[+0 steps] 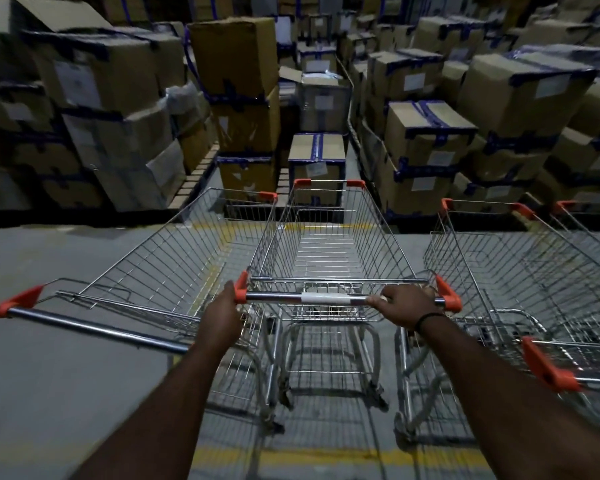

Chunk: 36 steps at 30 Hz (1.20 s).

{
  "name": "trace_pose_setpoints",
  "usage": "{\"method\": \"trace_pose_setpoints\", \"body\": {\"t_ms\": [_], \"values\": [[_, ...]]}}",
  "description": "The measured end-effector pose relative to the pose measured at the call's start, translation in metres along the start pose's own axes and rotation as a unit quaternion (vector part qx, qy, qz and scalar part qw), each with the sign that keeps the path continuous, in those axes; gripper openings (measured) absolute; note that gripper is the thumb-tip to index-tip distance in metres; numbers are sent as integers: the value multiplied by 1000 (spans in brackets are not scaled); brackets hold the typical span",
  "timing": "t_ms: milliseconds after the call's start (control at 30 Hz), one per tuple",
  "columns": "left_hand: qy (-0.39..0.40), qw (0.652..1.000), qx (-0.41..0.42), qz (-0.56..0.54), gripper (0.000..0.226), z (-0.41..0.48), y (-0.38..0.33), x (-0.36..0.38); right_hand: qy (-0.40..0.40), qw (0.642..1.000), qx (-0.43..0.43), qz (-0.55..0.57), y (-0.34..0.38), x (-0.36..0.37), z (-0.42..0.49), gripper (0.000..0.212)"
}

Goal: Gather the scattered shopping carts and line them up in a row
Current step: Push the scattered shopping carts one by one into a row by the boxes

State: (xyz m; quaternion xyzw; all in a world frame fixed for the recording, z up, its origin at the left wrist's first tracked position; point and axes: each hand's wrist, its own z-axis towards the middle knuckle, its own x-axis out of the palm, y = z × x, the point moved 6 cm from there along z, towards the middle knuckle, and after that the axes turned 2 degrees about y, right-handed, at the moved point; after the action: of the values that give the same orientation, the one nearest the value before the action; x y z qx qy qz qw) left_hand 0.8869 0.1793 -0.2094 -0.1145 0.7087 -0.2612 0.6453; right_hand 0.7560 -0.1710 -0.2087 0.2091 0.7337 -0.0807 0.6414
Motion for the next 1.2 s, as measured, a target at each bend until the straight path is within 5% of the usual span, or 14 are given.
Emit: {"method": "trace_pose_setpoints", "body": {"t_ms": [167, 233, 367, 467, 1000, 1200], "values": [[-3, 999, 26, -35, 31, 9, -1, 3, -4, 1000, -9, 3, -6, 4, -5, 55], [-8, 998, 50, -22, 32, 9, -5, 4, -5, 1000, -11, 1, -9, 5, -8, 53], [6, 976, 170, 139, 72, -4, -32, 24, 3, 1000, -12, 10, -7, 6, -19, 57], [50, 957, 232, 168, 54, -22, -57, 49, -3, 1000, -13, -5, -3, 6, -34, 56], [60, 970, 178, 156, 59, -75, -63, 53, -5, 999, -51, -19, -16, 14, -91, 58], [72, 976, 179, 104, 81, -100, -59, 48, -24, 997, -76, -11, -15, 19, -110, 59]]}}
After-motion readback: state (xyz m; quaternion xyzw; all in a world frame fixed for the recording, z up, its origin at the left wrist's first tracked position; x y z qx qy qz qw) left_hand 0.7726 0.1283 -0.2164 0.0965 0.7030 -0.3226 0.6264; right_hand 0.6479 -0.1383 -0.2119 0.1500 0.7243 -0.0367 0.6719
